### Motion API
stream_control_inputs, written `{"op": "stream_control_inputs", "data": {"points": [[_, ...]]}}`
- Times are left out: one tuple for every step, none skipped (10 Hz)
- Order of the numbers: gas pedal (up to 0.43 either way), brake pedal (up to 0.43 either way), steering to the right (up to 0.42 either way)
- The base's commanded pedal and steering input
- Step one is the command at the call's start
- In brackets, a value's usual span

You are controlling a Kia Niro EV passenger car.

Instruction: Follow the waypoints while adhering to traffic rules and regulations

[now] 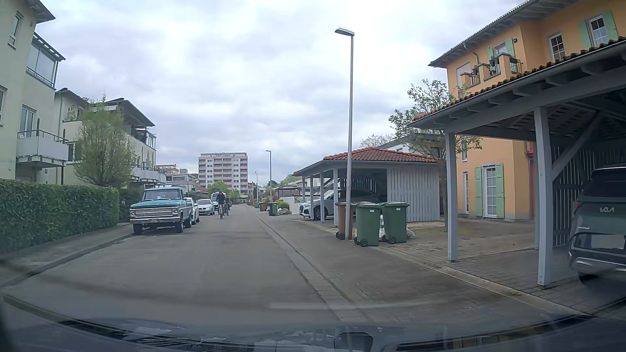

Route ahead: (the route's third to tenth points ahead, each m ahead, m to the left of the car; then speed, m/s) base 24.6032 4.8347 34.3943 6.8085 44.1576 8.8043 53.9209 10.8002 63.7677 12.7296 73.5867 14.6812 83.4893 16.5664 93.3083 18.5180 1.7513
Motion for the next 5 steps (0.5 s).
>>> {"op": "stream_control_inputs", "data": {"points": [[0.000, 0.134, -0.392], [0.000, 0.140, -0.376], [0.000, 0.134, -0.344], [0.000, 0.140, -0.320], [0.000, 0.146, -0.297]]}}
